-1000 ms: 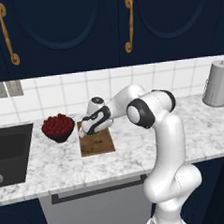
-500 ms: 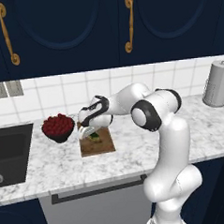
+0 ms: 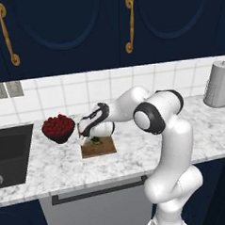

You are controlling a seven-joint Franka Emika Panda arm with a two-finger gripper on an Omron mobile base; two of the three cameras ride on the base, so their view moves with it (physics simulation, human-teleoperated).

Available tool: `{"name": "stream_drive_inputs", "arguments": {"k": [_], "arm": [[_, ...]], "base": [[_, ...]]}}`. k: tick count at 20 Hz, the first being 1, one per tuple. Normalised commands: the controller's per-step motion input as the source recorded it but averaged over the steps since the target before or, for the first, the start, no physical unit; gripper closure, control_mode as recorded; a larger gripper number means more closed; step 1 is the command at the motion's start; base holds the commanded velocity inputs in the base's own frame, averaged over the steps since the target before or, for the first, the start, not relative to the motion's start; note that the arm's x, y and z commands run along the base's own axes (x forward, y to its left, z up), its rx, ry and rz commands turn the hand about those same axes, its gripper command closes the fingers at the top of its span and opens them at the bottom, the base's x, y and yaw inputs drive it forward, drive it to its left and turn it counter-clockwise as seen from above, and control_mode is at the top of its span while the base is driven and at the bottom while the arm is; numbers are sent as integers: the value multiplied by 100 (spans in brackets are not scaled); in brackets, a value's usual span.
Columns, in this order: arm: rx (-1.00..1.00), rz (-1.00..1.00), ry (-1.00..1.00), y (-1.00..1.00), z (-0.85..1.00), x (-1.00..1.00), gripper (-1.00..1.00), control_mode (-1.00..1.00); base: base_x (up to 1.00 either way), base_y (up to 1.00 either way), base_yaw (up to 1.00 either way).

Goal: Pick up the sponge from the counter and clean the cutting board by briefly scrubbing or pressing down on the cutting board. Once finished, release the sponge.

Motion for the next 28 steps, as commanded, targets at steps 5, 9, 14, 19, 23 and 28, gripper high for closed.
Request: {"name": "stream_drive_inputs", "arguments": {"k": [5, 9, 14, 19, 23, 28], "arm": [[2, 0, 0, 21, -73, -100, 100, -100], [17, 8, -12, 70, -72, -100, 100, -100], [26, 20, 18, 41, -15, -100, 100, -100], [31, 10, 28, -21, 19, -100, 100, -100], [17, 0, 54, -65, 59, -86, 100, -100], [-1, -2, 88, -70, 48, -33, 100, -100]], "base": [[0, 0, 0], [0, 0, 0], [0, 0, 0], [0, 0, 0], [0, 0, 0], [0, 0, 0]]}}
